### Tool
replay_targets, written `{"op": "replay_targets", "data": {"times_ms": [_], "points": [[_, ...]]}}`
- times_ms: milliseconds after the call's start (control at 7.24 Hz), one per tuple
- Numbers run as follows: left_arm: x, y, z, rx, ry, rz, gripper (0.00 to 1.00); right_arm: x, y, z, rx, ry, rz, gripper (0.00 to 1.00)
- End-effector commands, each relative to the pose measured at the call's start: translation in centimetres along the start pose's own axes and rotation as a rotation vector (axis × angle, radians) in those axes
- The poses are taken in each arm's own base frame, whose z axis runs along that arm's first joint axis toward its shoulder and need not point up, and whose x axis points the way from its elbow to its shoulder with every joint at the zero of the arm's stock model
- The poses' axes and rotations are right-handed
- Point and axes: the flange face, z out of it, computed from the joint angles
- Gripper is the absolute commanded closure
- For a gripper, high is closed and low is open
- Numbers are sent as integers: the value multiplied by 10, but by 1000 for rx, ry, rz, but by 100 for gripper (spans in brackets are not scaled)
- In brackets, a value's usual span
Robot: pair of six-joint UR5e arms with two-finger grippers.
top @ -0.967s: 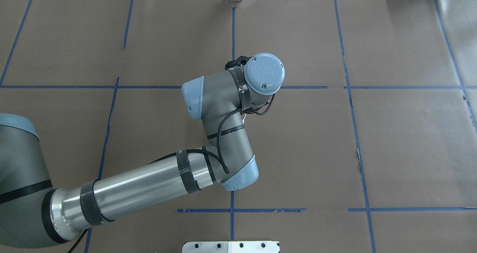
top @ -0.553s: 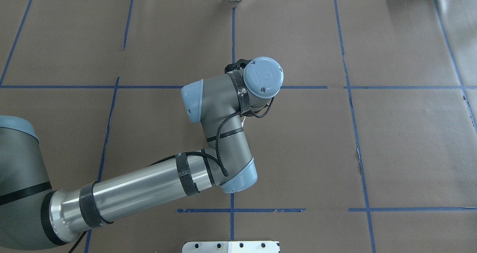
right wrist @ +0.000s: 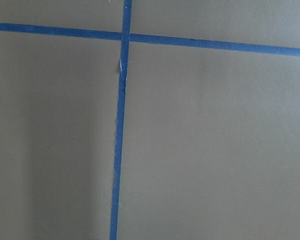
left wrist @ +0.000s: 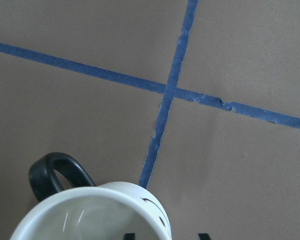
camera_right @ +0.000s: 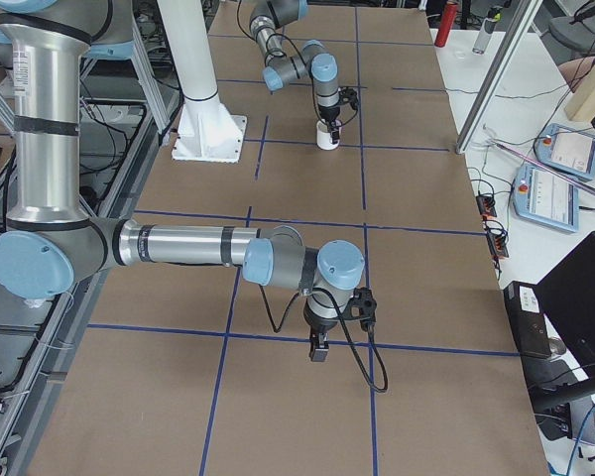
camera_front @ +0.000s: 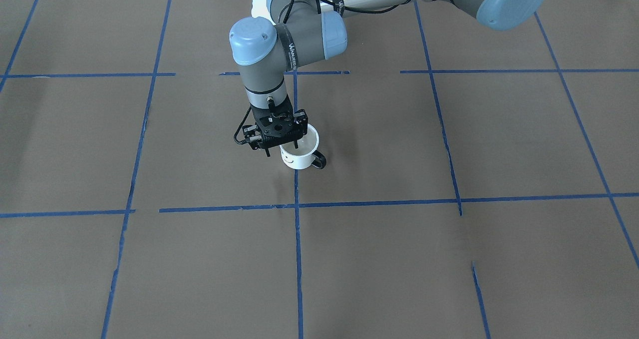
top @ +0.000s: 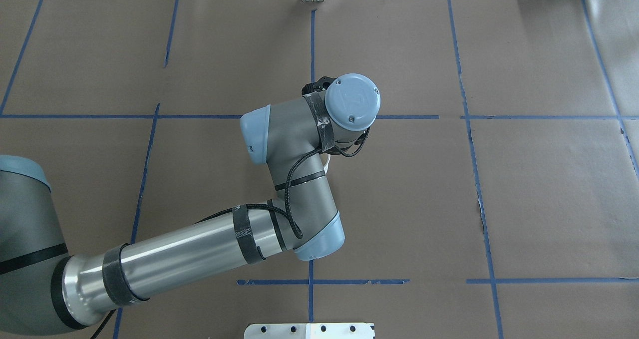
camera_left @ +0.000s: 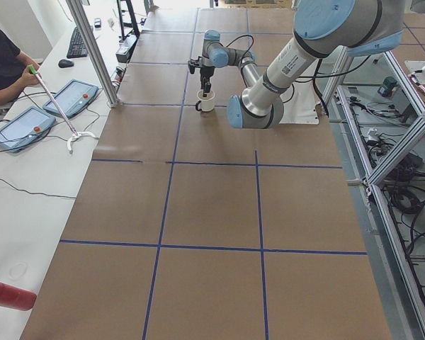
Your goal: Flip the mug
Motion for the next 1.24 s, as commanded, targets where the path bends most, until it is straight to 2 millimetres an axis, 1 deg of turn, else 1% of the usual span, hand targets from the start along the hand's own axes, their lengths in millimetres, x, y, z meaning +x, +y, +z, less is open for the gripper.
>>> {"op": "replay_targets", "data": {"times_ms": [0, 138, 276, 414, 553, 691, 829, 967, 1105], "points": [[-12, -25, -45, 24, 41, 4, 1, 0, 0, 0, 0, 0, 0, 0], [-20, -32, -75, 35, 43, 51, 1, 0, 0, 0, 0, 0, 0, 0], [-39, -50, -95, 53, 68, 73, 1, 0, 0, 0, 0, 0, 0, 0], [-87, -79, -107, 31, 82, 129, 1, 0, 0, 0, 0, 0, 0, 0], [-144, -104, -120, 45, 98, 189, 1, 0, 0, 0, 0, 0, 0, 0], [-183, -133, -130, 84, 76, 247, 1, 0, 0, 0, 0, 0, 0, 0], [-227, -175, -153, 106, 67, 298, 1, 0, 0, 0, 0, 0, 0, 0], [-307, -222, -161, 86, 51, 362, 1, 0, 0, 0, 0, 0, 0, 0], [-378, -265, -174, 76, 33, 469, 1, 0, 0, 0, 0, 0, 0, 0]]}}
